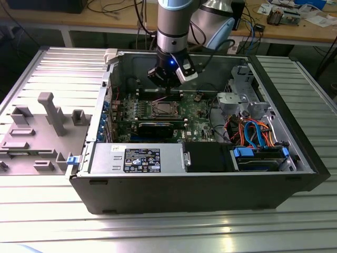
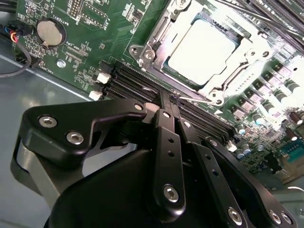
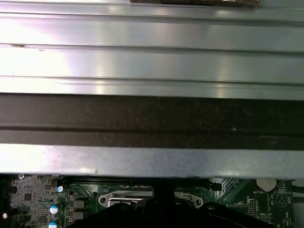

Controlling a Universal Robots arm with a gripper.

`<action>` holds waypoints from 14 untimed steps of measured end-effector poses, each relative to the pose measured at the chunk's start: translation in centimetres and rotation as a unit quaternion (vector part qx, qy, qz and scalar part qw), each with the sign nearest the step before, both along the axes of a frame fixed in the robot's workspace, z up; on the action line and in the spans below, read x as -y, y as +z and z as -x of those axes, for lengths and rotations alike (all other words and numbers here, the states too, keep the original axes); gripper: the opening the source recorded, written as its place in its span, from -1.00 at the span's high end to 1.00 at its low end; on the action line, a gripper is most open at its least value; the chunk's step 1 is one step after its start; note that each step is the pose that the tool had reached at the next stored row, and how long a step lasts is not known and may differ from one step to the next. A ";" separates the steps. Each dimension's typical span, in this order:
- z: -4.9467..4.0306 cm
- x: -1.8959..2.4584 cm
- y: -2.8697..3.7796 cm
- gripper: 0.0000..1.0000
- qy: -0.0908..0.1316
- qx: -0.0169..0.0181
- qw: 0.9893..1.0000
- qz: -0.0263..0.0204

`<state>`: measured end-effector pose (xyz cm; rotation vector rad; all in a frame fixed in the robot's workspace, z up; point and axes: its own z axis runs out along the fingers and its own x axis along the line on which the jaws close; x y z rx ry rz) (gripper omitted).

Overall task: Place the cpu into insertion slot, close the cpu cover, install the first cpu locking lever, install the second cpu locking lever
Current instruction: 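Install the first cpu locking lever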

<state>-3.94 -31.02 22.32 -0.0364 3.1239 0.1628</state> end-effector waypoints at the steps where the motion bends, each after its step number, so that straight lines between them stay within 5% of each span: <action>1: -0.08 0.00 -0.09 0.79 0.000 0.000 1.000 0.000; 14: -0.69 0.02 -1.26 0.79 -0.010 0.000 1.000 0.000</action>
